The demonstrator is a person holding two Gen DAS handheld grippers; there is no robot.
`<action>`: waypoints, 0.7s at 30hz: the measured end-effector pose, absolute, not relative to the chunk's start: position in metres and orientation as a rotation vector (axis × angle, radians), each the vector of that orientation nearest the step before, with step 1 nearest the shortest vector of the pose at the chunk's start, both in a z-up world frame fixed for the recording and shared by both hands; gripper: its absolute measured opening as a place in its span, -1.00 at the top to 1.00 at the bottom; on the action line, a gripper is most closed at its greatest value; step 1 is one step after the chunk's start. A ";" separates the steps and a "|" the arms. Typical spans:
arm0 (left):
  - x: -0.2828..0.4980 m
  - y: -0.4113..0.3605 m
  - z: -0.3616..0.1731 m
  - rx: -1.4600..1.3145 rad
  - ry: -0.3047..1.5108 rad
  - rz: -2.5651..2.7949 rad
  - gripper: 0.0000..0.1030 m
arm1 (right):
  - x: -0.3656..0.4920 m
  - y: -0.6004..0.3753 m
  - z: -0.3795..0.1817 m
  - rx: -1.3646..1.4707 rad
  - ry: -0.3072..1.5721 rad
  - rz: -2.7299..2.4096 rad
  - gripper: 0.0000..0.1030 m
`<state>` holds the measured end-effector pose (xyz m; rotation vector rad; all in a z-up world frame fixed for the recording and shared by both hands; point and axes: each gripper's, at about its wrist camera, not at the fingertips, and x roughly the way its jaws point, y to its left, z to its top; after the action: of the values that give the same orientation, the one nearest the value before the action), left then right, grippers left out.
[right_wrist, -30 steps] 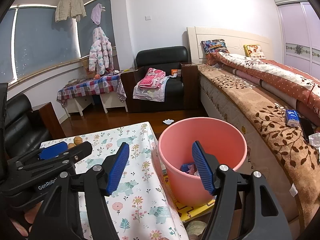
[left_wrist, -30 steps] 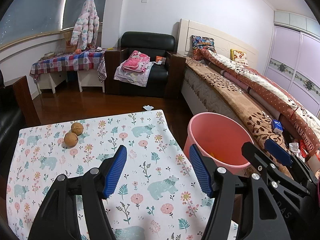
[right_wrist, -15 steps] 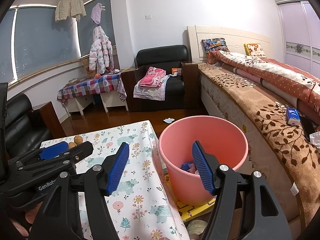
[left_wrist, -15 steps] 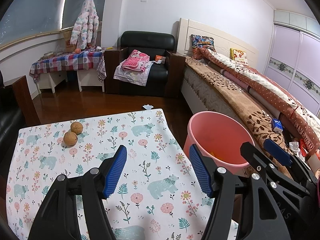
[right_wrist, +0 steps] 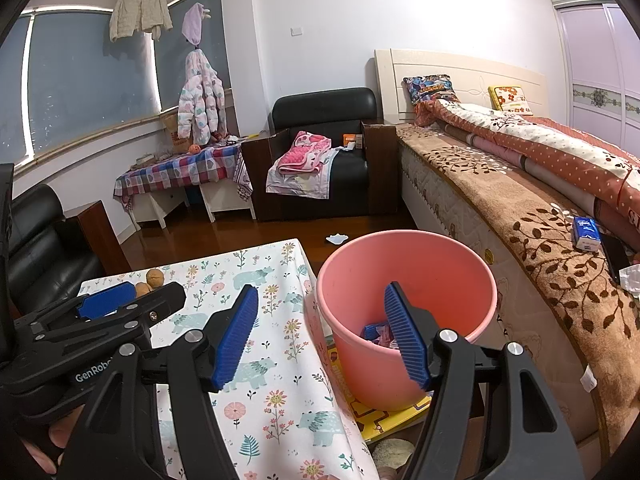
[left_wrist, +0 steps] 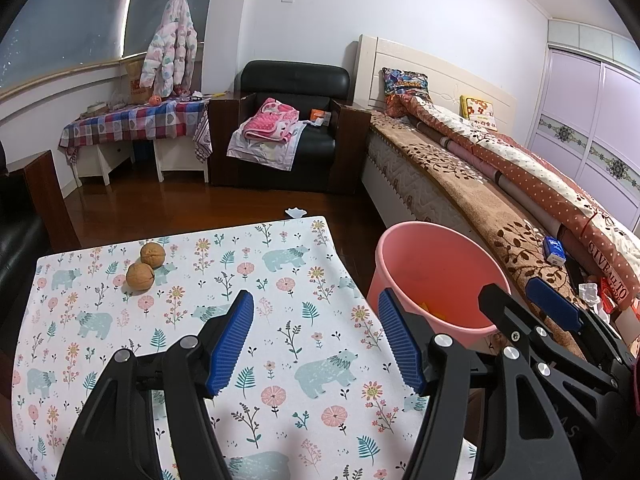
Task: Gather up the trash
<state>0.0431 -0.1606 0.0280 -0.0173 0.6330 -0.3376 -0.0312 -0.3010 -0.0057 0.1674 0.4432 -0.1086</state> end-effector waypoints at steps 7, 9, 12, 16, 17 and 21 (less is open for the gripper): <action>0.043 -0.161 0.028 -0.018 0.636 -0.338 -0.24 | -0.032 -0.301 -0.006 0.167 0.444 -0.109 -0.28; 0.043 -0.161 0.028 -0.017 0.635 -0.338 -0.24 | -0.031 -0.301 -0.005 0.167 0.445 -0.110 -0.28; 0.043 -0.161 0.028 -0.018 0.636 -0.338 -0.24 | -0.031 -0.301 -0.006 0.167 0.445 -0.109 -0.28; 0.044 -0.161 0.028 -0.018 0.638 -0.338 -0.24 | -0.031 -0.301 -0.006 0.165 0.447 -0.110 -0.28; 0.044 -0.161 0.028 -0.018 0.638 -0.338 -0.24 | -0.031 -0.301 -0.006 0.167 0.447 -0.109 -0.28; 0.041 -0.161 0.027 -0.017 0.642 -0.338 -0.24 | -0.032 -0.301 -0.008 0.166 0.450 -0.110 -0.28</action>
<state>0.0408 -0.1614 0.0272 -0.0170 0.6420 -0.3379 -0.0318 -0.3011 -0.0076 0.1659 0.4499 -0.1104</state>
